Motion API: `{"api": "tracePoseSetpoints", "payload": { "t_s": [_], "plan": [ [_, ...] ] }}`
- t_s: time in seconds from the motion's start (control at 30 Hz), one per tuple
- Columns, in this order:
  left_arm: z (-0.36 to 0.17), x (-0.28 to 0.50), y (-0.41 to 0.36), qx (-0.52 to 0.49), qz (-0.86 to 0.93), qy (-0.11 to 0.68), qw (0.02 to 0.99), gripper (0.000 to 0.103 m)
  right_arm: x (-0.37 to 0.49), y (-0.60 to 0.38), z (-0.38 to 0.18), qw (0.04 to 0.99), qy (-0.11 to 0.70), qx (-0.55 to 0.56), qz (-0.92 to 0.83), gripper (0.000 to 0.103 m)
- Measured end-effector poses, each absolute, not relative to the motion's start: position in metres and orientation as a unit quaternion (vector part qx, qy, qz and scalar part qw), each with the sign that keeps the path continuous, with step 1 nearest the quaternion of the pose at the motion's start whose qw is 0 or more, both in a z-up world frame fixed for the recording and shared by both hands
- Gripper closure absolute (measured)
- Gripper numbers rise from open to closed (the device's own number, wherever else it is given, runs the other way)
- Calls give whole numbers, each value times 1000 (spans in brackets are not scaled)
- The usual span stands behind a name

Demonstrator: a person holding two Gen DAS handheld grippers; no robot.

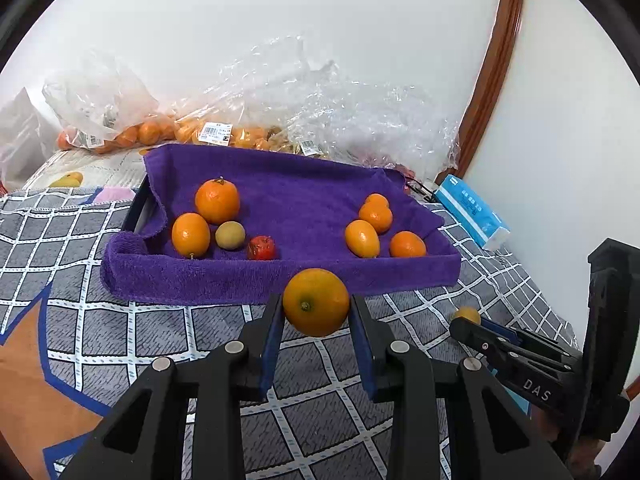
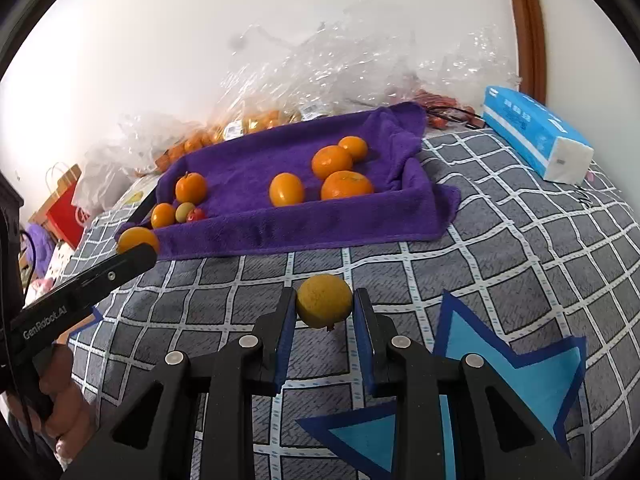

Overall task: Organize fruits
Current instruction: 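Carry both held fruits over the purple towel and lower them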

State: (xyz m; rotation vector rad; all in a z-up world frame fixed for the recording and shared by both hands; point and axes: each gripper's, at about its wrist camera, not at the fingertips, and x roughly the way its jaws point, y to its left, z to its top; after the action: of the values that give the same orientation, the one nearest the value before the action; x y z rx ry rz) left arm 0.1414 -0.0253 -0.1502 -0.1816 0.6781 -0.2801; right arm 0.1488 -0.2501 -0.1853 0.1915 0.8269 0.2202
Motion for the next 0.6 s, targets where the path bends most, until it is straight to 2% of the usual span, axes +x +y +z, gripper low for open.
{"api": "tracePoseSetpoints", "payload": {
  "t_s": [0.33,0.6],
  "plan": [
    [-133,136,-8,-91,-98,314,940,72,148,-249,-167,907,399,98,88,75],
    [-85,149,15,-90,-79,317,941,72,177,-237,-137,913,390,86,82,75]
  ]
}}
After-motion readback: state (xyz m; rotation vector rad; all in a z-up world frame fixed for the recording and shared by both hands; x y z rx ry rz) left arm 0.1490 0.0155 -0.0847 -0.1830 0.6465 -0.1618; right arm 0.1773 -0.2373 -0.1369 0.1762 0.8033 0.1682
